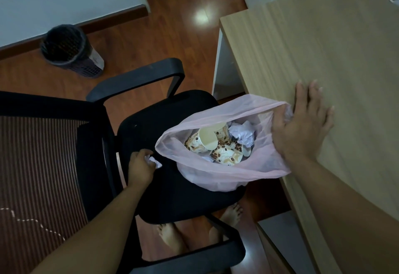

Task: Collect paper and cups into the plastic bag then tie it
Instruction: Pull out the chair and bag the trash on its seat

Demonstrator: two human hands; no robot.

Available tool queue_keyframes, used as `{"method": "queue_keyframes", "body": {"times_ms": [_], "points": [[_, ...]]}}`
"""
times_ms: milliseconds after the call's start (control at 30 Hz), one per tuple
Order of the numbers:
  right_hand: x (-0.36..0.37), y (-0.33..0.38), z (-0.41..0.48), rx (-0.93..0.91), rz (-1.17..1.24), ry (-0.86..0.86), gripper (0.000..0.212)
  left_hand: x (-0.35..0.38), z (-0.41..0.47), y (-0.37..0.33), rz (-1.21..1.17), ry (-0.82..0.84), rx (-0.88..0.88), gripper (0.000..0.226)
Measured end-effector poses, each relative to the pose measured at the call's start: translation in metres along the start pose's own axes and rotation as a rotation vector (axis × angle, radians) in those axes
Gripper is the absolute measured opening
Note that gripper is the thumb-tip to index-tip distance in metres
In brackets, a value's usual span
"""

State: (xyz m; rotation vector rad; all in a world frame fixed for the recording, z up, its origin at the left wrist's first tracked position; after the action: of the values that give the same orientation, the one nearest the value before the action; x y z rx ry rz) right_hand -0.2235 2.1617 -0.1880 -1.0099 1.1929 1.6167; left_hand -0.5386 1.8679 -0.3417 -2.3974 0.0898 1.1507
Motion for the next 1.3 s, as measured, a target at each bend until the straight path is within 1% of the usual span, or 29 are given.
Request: {"method": "queue_keyframes", "body": {"times_ms": [133, 200, 233, 300, 333, 367, 433, 533, 600, 633, 667, 733, 767, 800, 833, 867, 900, 933, 967, 1000, 1033, 1067, 1100, 1133, 1167, 1200, 1233, 1267, 1300], "points": [[-0.001, 0.0, 0.0, 0.003, 0.014, 0.0, 0.067, -0.042, -0.009, -0.039, -0.401, -0.223, -0.098, 0.03], [-0.001, 0.0, 0.0, 0.003, 0.014, 0.0, 0.067, -0.073, -0.017, -0.068, -0.635, -0.296, -0.062, 0.033], [-0.001, 0.0, 0.0, 0.001, 0.012, 0.002, 0.068, -0.088, -0.024, -0.084, -0.764, -0.294, -0.029, 0.035], [-0.001, 0.0, -0.001, 0.0, 0.011, 0.001, 0.068, -0.111, -0.04, -0.116, -1.015, -0.166, 0.066, 0.036], [-0.002, 0.0, 0.0, 0.001, 0.012, -0.001, 0.067, -0.119, -0.051, -0.133, -1.093, -0.067, 0.125, 0.033], [-0.002, 0.0, 0.0, 0.002, 0.014, -0.003, 0.067, -0.125, -0.064, -0.152, -1.113, 0.034, 0.188, 0.029], [-0.002, 0.0, 0.0, 0.001, 0.016, -0.004, 0.066, -0.128, -0.089, -0.185, -0.991, 0.201, 0.309, 0.023], [-0.002, 0.0, -0.001, -0.002, 0.007, 0.006, 0.067, -0.104, -0.112, -0.214, -0.629, 0.387, 0.464, 0.022], [-0.001, -0.001, -0.001, -0.001, 0.014, 0.011, 0.067, -0.081, -0.117, -0.223, -0.426, 0.439, 0.486, 0.022], [-0.001, -0.001, -0.001, 0.004, 0.019, 0.007, 0.067, -0.071, -0.118, -0.227, -0.349, 0.447, 0.477, 0.026], [0.0, -0.001, -0.001, 0.008, 0.018, -0.002, 0.067, -0.062, -0.118, -0.23, -0.29, 0.452, 0.467, 0.038], [0.002, -0.003, -0.001, 0.006, 0.01, -0.013, 0.068, -0.05, -0.118, -0.23, -0.21, 0.478, 0.469, 0.072], [0.003, -0.003, -0.001, 0.004, 0.01, -0.011, 0.068, -0.047, -0.117, -0.228, -0.192, 0.48, 0.473, 0.083], [0.003, -0.004, -0.001, 0.003, 0.012, -0.007, 0.068, -0.046, -0.115, -0.226, -0.196, 0.465, 0.474, 0.087], [0.003, -0.005, -0.001, 0.003, 0.014, -0.005, 0.068, -0.049, -0.113, -0.225, -0.218, 0.429, 0.481, 0.083], [0.003, -0.005, -0.001, 0.004, 0.019, -0.003, 0.068, -0.052, -0.111, -0.224, -0.257, 0.374, 0.487, 0.073], [0.004, -0.006, -0.001, 0.007, 0.028, -0.001, 0.068, -0.057, -0.11, -0.222, -0.296, 0.293, 0.5, 0.06], [0.004, -0.006, 0.0, 0.011, 0.039, 0.0, 0.068, -0.061, -0.108, -0.218, -0.307, 0.162, 0.52, 0.046], [0.004, -0.007, 0.0, 0.014, 0.047, 0.002, 0.068, -0.066, -0.107, -0.214, -0.288, 0.011, 0.539, 0.039], [0.004, -0.006, 0.0, 0.014, 0.053, 0.007, 0.068, -0.069, -0.107, -0.207, -0.256, -0.134, 0.541, 0.04], [0.005, -0.007, 0.0, 0.014, 0.058, 0.016, 0.068, -0.07, -0.106, -0.201, -0.222, -0.234, 0.517, 0.05], [0.004, -0.007, 0.0, 0.014, 0.063, 0.022, 0.068, -0.069, -0.104, -0.194, -0.168, -0.271, 0.473, 0.067], [0.004, -0.007, 0.0, 0.012, 0.069, 0.026, 0.068, -0.065, -0.1, -0.188, -0.094, -0.246, 0.416, 0.087], [0.003, -0.008, 0.0, 0.011, 0.075, 0.026, 0.068, -0.058, -0.094, -0.18, -0.009, -0.179, 0.347, 0.106], [0.003, -0.008, 0.0, 0.012, 0.08, 0.024, 0.067, -0.051, -0.089, -0.172, 0.071, -0.109, 0.285, 0.117], [0.003, -0.008, 0.0, 0.013, 0.085, 0.02, 0.066, -0.045, -0.084, -0.163, 0.124, -0.065, 0.251, 0.119], [0.003, -0.008, 0.001, 0.015, 0.096, 0.012, 0.064, -0.041, -0.081, -0.155, 0.126, -0.046, 0.248, 0.109], [0.004, -0.008, 0.001, 0.021, 0.122, 0.002, 0.062, -0.038, -0.077, -0.148, 0.068, -0.046, 0.258, 0.087], [0.005, -0.008, 0.0, 0.031, 0.166, -0.009, 0.06, -0.038, -0.077, -0.143, -0.003, -0.075, 0.276, 0.057]]}}
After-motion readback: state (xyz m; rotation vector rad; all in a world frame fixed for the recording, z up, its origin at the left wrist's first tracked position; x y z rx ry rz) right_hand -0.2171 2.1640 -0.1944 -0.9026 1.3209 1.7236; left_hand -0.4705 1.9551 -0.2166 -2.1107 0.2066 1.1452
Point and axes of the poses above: each hand's wrist, its own z-axis towards the middle knuckle, its own x-axis out of the palm, y = z × x, the point moved 2 cm from there along z, towards the middle knuckle, and after that the axes turned 4 degrees about z, right-handed, at the moved point
